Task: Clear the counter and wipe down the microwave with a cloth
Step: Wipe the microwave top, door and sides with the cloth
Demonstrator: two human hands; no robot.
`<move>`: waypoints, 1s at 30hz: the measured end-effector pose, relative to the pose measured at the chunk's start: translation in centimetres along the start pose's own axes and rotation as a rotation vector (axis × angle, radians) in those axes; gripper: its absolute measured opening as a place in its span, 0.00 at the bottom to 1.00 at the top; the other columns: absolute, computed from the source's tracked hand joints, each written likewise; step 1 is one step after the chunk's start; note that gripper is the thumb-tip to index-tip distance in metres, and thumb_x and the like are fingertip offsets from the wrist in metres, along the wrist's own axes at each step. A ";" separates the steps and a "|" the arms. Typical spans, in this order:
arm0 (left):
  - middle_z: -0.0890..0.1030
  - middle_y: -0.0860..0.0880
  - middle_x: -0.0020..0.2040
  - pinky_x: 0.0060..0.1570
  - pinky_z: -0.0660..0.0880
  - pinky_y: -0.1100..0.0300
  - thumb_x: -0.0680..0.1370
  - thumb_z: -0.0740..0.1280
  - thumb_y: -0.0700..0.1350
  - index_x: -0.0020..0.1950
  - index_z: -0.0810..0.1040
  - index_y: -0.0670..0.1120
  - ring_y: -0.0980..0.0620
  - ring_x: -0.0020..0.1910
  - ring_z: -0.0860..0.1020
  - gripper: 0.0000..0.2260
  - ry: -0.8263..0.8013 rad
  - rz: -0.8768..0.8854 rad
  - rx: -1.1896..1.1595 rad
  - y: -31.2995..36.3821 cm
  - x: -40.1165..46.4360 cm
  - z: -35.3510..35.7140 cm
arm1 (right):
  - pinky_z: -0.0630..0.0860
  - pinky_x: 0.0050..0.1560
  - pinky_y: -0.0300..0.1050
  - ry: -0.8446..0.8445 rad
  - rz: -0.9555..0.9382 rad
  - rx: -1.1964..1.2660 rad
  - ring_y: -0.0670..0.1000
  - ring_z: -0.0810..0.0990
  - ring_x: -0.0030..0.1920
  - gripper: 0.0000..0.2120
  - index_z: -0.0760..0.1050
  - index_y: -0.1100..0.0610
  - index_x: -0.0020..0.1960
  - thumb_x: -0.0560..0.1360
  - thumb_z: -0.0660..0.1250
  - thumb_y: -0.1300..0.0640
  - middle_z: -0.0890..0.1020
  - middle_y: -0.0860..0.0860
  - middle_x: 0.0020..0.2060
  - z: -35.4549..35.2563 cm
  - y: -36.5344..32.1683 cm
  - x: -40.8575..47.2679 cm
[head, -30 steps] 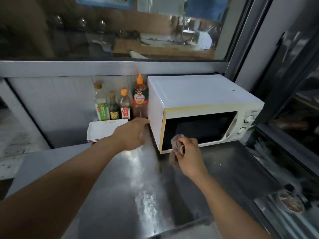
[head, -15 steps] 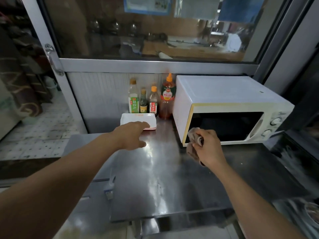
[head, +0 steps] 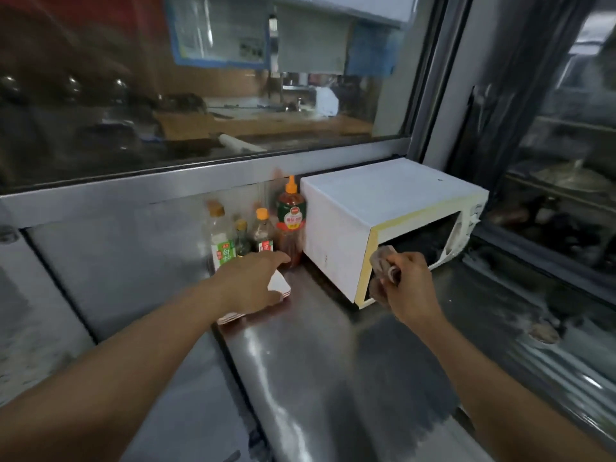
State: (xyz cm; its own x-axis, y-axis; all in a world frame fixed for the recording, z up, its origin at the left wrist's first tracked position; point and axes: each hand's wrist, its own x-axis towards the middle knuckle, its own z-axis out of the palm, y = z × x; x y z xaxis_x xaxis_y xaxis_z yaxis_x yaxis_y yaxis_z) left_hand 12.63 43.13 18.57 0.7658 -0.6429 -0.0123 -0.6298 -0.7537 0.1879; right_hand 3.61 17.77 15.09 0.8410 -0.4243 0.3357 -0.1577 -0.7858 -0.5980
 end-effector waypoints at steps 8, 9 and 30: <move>0.65 0.52 0.73 0.63 0.66 0.59 0.74 0.67 0.52 0.75 0.58 0.52 0.51 0.70 0.66 0.31 -0.015 0.203 -0.016 -3.9 3.4 -1.1 | 0.75 0.38 0.48 0.170 0.048 -0.109 0.50 0.76 0.41 0.07 0.78 0.60 0.44 0.74 0.63 0.68 0.77 0.49 0.44 0.4 -3.0 -1.3; 0.65 0.51 0.73 0.63 0.65 0.59 0.74 0.67 0.51 0.75 0.58 0.51 0.51 0.69 0.66 0.31 -0.018 0.227 -0.018 -4.0 4.1 -1.0 | 0.76 0.38 0.49 0.181 0.044 -0.128 0.49 0.76 0.41 0.07 0.78 0.59 0.44 0.74 0.63 0.68 0.77 0.48 0.42 0.5 -3.1 -1.0; 0.63 0.49 0.74 0.69 0.62 0.48 0.73 0.67 0.48 0.75 0.59 0.49 0.49 0.71 0.64 0.32 0.199 0.463 0.147 -6.1 23.6 2.7 | 0.76 0.52 0.55 0.291 -0.458 -0.734 0.60 0.76 0.63 0.15 0.80 0.62 0.55 0.68 0.70 0.67 0.78 0.58 0.61 7.6 3.1 11.5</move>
State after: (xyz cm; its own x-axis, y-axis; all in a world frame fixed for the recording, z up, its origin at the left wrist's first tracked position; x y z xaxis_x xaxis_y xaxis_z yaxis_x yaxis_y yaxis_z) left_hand 34.15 32.19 14.49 0.4036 -0.8859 0.2288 -0.9089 -0.4169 -0.0108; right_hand 16.78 13.89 11.58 0.7542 -0.0186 0.6564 -0.2137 -0.9522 0.2185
